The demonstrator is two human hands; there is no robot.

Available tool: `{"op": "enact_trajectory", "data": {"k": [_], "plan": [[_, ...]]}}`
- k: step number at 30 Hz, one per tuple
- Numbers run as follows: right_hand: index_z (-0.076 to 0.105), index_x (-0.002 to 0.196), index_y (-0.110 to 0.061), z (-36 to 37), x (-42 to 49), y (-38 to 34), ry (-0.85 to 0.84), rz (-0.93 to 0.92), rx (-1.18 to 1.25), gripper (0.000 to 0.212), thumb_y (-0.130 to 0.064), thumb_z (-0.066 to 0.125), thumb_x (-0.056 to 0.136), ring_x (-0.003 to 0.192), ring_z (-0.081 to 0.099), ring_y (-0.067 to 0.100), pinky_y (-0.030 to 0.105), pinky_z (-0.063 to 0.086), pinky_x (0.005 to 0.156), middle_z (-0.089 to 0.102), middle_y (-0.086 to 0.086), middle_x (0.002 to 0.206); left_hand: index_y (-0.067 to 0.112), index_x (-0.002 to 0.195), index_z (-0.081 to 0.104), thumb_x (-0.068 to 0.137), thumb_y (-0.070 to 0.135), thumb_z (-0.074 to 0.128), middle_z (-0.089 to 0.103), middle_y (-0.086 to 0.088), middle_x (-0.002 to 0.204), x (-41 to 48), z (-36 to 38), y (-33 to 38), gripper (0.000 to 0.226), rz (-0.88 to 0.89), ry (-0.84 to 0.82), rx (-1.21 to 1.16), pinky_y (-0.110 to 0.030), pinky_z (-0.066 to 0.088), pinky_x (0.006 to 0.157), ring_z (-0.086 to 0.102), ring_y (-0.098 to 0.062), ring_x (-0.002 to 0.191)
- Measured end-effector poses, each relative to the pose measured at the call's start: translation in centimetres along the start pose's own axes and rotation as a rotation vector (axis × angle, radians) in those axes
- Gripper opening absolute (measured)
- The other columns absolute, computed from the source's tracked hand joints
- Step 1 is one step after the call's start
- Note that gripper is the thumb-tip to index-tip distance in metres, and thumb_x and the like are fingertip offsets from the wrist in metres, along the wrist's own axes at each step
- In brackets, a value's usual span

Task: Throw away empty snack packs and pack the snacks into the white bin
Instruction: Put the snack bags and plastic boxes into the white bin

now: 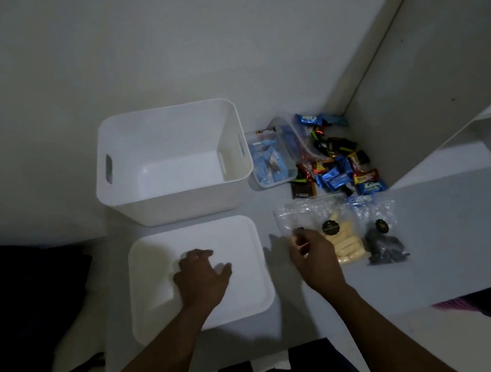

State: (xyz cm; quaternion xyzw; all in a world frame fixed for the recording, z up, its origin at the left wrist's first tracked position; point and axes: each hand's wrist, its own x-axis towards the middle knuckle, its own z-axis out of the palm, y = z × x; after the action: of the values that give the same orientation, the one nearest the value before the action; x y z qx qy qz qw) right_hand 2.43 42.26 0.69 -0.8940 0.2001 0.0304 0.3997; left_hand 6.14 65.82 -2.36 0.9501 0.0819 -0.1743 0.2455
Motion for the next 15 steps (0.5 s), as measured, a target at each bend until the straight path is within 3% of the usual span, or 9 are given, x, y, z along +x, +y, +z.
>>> {"op": "enact_trajectory", "data": {"k": [3, 6, 9, 11, 13, 15], "plan": [[0.066, 0.120, -0.009, -4.6, 1.7, 1.9, 0.162, 0.061, 0.067, 0.029, -0.015, 0.067, 0.092, 0.080, 0.063, 0.012, 0.022, 0.049, 0.071, 0.069, 0.005, 0.099, 0.021, 0.125, 0.060, 0.083, 0.048, 0.070, 0.056, -0.001, 0.127, 0.0, 1.8, 6.2, 0.051, 0.118, -0.104, -0.140, -0.040, 0.046, 0.099, 0.053, -0.023, 0.120], [0.065, 0.122, -0.007, -8.6, 3.1, 5.6, 0.206, 0.153, 0.021, 0.032, -0.019, 0.068, 0.092, 0.077, 0.060, 0.013, 0.013, 0.039, 0.063, 0.069, 0.009, 0.100, 0.022, 0.123, 0.059, 0.083, 0.050, 0.069, 0.059, 0.002, 0.120, -0.3, 4.1, 12.2, 0.050, 0.197, -0.197, -0.180, -0.039, 0.052, 0.090, 0.060, -0.018, 0.108], [0.070, 0.107, -0.009, -12.0, 4.2, 9.6, 0.162, 0.226, -0.041, 0.020, -0.018, 0.067, 0.089, 0.085, 0.065, 0.024, 0.022, 0.040, 0.071, 0.069, 0.008, 0.094, 0.023, 0.117, 0.060, 0.081, 0.052, 0.067, 0.057, 0.000, 0.117, -1.1, 6.7, 17.9, 0.047, 0.240, -0.190, -0.133, -0.039, 0.051, 0.088, 0.057, -0.023, 0.111], [0.071, 0.096, -0.009, -13.4, 5.0, 12.2, 0.099, 0.269, -0.105, 0.016, -0.021, 0.070, 0.085, 0.090, 0.067, 0.034, 0.030, 0.046, 0.073, 0.070, 0.012, 0.089, 0.023, 0.128, 0.054, 0.077, 0.060, 0.065, 0.050, -0.003, 0.127, -1.5, 8.7, 20.9, 0.063, 0.235, -0.192, -0.054, -0.041, 0.047, 0.093, 0.049, -0.027, 0.121], [0.067, 0.114, -0.007, -14.2, 5.8, 14.8, 0.013, 0.361, -0.177, 0.041, -0.034, 0.073, 0.083, 0.104, 0.062, 0.041, 0.041, 0.051, 0.087, 0.067, 0.019, 0.105, 0.023, 0.139, 0.041, 0.069, 0.075, 0.063, 0.038, -0.007, 0.140, -1.7, 10.5, 23.2, 0.090, 0.155, -0.241, 0.024, -0.047, 0.043, 0.100, 0.040, -0.033, 0.129], [0.062, 0.119, -0.011, -14.3, 6.8, 17.7, -0.066, 0.445, -0.200, 0.058, -0.048, 0.070, 0.075, 0.106, 0.060, 0.041, 0.047, 0.053, 0.089, 0.064, 0.018, 0.111, 0.022, 0.143, 0.034, 0.061, 0.086, 0.059, 0.030, -0.010, 0.147, -1.8, 12.0, 24.9, 0.107, 0.061, -0.267, 0.059, -0.053, 0.042, 0.101, 0.035, -0.038, 0.134]]}}
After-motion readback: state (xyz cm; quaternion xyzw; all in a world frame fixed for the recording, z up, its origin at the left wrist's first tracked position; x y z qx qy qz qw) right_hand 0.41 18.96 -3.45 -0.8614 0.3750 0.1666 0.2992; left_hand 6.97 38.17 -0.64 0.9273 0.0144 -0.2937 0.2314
